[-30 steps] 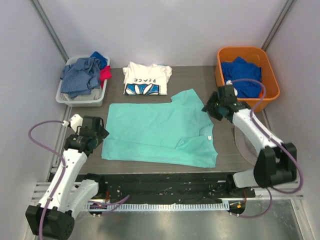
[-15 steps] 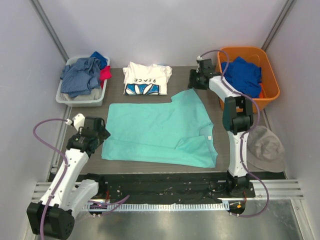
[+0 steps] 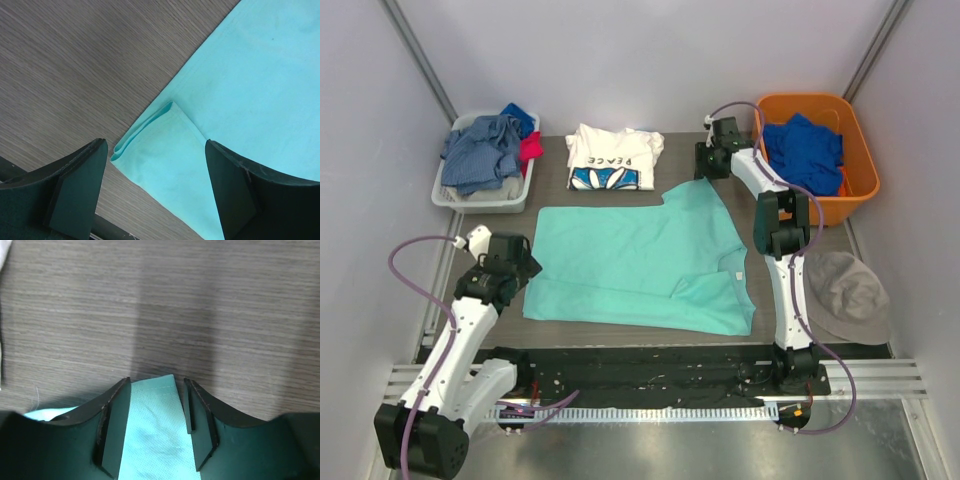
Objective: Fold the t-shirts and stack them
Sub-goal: Fold the tshirt
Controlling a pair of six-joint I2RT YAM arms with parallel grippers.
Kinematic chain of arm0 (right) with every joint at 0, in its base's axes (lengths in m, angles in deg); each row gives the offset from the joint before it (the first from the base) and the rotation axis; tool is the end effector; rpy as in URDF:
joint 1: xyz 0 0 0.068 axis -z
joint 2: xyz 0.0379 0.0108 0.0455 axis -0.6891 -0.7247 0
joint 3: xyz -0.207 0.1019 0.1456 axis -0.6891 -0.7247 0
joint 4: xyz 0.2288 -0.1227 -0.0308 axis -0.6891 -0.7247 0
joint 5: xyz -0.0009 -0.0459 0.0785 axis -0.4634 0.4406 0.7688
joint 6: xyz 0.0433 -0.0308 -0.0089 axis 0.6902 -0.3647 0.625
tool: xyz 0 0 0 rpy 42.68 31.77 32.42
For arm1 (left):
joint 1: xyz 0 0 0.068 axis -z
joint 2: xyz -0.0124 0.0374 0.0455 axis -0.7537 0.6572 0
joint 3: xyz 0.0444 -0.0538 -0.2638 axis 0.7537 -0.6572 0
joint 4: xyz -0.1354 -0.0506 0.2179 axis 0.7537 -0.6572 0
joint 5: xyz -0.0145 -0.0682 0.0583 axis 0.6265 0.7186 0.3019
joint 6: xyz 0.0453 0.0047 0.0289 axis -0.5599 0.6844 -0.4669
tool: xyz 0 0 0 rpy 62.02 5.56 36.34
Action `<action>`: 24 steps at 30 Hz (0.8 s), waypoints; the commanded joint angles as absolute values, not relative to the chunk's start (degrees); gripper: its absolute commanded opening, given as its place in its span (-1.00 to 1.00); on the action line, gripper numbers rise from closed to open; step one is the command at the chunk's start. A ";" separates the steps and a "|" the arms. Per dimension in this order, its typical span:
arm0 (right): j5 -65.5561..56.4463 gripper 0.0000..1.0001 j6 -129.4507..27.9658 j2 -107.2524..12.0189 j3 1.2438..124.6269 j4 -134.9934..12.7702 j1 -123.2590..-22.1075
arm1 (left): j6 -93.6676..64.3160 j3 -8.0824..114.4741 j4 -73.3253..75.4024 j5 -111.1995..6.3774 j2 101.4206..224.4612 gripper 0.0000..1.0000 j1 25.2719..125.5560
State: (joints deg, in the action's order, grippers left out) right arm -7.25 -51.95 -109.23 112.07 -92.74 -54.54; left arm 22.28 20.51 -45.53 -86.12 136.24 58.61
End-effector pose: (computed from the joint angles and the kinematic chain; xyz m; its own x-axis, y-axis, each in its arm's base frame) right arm 0.5411 0.1081 0.1712 -0.7739 -0.0511 -0.6313 -0.1693 0.9772 0.1285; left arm 0.1604 -0.0118 0.2463 -0.4520 -0.6092 -0.6516 -0.6605 0.7195 -0.2145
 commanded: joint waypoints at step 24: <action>-3.76 -0.98 -52.20 -107.25 108.50 -93.56 -53.93 | 15.76 29.00 -24.38 -87.74 156.39 0.67 58.76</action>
State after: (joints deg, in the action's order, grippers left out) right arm -4.51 -52.80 -108.75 109.51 -91.80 -54.21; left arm 19.28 21.95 -35.85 -86.34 146.93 58.61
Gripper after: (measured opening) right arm 0.032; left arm 0.836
